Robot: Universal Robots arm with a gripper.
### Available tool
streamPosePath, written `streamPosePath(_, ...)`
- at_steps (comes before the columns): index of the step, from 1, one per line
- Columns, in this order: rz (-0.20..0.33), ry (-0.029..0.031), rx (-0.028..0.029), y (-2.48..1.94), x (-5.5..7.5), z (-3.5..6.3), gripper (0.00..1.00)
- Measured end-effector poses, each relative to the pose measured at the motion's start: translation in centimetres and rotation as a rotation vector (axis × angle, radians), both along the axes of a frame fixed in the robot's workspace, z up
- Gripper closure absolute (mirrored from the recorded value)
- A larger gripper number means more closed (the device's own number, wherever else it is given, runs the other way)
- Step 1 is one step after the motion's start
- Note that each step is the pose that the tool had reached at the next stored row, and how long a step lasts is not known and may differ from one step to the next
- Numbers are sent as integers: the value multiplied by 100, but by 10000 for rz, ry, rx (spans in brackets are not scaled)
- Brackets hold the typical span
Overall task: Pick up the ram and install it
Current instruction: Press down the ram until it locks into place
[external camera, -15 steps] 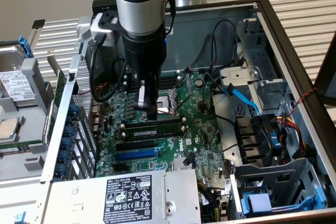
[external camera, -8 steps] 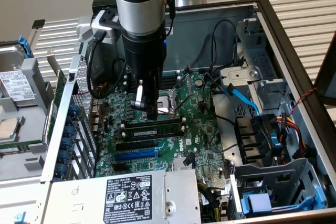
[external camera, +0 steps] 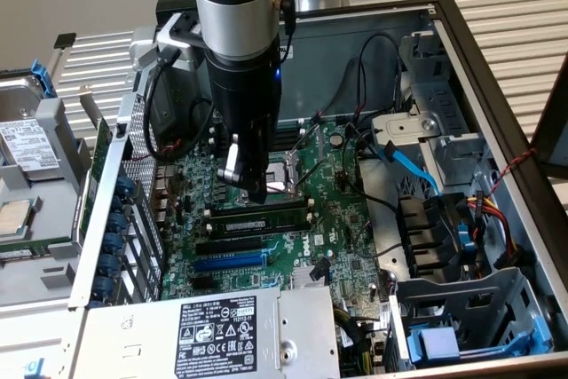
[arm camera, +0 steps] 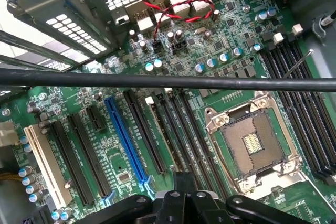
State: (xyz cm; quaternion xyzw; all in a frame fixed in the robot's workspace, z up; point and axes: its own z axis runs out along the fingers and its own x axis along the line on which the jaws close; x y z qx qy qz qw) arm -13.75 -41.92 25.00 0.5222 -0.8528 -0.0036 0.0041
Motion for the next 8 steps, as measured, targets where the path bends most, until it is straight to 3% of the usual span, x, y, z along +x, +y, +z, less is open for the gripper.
streamPosePath(8,-1084,0,-1,0,0,0,89)
